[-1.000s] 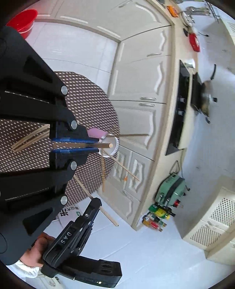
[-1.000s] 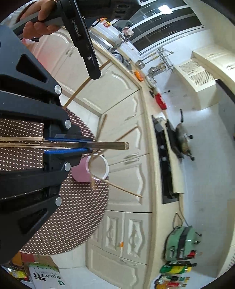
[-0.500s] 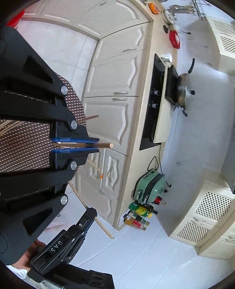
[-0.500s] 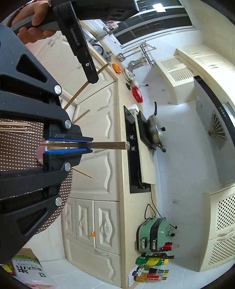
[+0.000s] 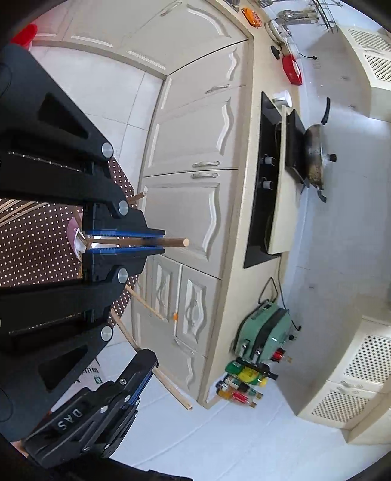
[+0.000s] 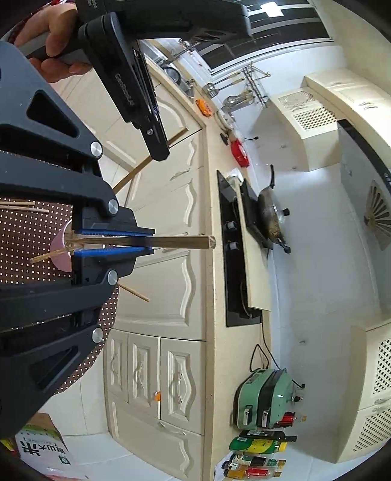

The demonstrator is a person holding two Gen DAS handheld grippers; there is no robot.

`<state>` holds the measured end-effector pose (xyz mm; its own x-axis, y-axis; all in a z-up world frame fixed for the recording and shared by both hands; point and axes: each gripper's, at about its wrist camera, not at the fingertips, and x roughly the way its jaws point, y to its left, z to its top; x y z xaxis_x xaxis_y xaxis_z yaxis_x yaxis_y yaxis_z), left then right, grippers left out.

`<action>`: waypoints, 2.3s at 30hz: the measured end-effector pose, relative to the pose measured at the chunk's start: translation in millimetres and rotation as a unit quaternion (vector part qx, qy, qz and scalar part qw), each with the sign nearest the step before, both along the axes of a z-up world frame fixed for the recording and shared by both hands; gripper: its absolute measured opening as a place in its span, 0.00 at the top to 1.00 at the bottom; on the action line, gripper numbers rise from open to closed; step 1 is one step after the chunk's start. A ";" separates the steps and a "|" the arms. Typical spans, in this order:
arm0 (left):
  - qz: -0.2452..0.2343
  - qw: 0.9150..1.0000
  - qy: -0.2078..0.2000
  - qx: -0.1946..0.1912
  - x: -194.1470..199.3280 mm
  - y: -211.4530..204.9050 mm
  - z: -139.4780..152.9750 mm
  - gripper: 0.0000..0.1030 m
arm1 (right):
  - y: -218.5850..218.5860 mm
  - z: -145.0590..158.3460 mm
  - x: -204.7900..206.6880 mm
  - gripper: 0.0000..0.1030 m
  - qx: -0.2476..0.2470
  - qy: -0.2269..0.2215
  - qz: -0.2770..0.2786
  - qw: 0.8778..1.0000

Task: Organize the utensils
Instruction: 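Lower the chopsticks into the pink cup and open both grippers, then move both grippers back to the chopstick row and grasp one chopstick each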

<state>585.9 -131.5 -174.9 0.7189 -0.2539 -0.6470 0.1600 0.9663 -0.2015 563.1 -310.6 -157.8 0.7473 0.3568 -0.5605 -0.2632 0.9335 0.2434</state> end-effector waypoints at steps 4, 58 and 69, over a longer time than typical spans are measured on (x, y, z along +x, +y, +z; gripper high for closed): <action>-0.002 1.000 0.019 0.006 8.4 -2.8 -15.7 0.95 | 4.8 -11.3 5.7 0.95 -0.005 0.020 0.008 1.000; -0.042 0.995 0.090 -0.019 -116.2 39.6 -39.9 0.50 | 33.2 -22.2 -102.1 0.72 -0.005 0.100 0.003 0.995; -0.014 0.975 0.223 -0.008 -110.1 55.6 -147.3 0.50 | 46.4 -82.5 -103.0 0.71 -0.030 0.174 0.031 0.984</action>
<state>475.8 -75.8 -322.2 0.3607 -0.2826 -0.8889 0.0793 0.9588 -0.2727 460.1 -264.2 -240.3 0.4853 0.3540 -0.7995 -0.2301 0.9338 0.2738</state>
